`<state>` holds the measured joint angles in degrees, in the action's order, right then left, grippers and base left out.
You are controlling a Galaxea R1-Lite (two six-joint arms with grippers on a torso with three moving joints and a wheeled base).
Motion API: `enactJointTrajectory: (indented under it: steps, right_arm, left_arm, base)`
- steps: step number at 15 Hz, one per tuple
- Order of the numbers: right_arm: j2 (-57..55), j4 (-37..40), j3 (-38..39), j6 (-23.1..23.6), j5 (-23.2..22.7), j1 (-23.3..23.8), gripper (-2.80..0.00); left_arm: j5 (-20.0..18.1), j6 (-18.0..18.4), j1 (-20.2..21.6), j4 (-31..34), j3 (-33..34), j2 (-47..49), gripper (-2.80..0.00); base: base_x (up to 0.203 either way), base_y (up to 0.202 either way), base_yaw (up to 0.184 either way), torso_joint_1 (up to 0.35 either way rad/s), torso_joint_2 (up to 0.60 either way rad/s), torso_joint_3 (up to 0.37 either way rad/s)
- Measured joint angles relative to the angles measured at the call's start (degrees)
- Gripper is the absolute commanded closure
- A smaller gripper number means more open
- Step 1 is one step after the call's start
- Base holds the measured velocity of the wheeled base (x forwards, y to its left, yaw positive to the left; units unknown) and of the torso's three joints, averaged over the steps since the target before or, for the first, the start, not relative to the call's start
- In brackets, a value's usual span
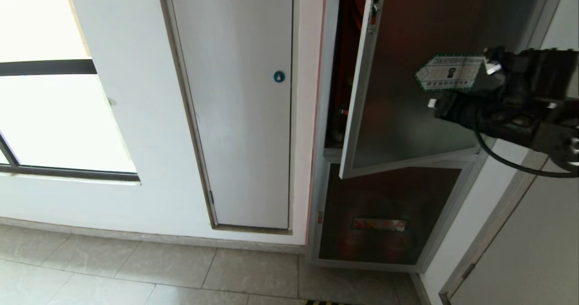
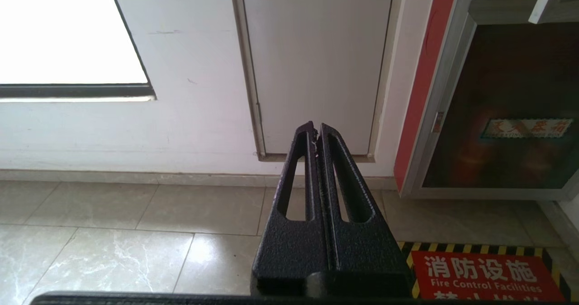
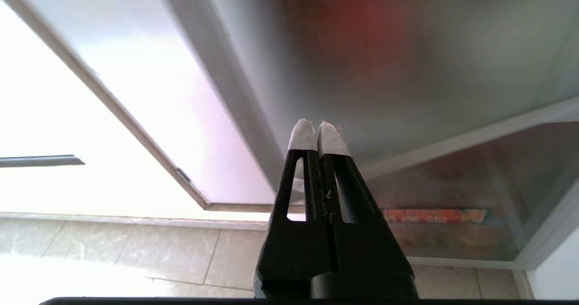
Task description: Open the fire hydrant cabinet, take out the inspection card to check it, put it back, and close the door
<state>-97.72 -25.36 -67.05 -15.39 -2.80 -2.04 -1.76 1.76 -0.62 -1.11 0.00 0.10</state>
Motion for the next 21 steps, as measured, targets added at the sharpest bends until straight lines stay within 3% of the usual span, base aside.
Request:
enactJointTrajectory:
  steps: [5, 13, 16, 21]
  right_arm:
    - [27.82, 1.68, 20.11, 4.11, -0.62, -0.37, 0.0]
    - [70.6, 19.53, 39.51, 6.64, -4.33, -0.41, 0.0]
    - [82.71, 23.91, 47.68, 7.03, -4.41, 0.35, 0.0]
    - [95.19, 24.54, 59.83, 8.79, -2.14, 1.11, 0.0]
  left_arm:
    - [0.02, 0.0, 0.0, -0.02, 0.0, 0.0, 0.0]
    - [0.0, -0.02, 0.0, -0.02, 0.0, 0.0, 0.0]
    - [0.02, -0.02, 0.0, -0.02, 0.0, 0.0, 0.0]
    - [0.0, -0.01, 0.0, -0.02, 0.0, 0.0, 0.0]
  base:
    - [0.0, 0.0, 0.0, 0.0, 0.0, 0.0]
    - [0.0, 0.0, 0.0, 0.0, 0.0, 0.0]
    - [0.0, 0.0, 0.0, 0.0, 0.0, 0.0]
    - [0.0, 0.0, 0.0, 0.0, 0.0, 0.0]
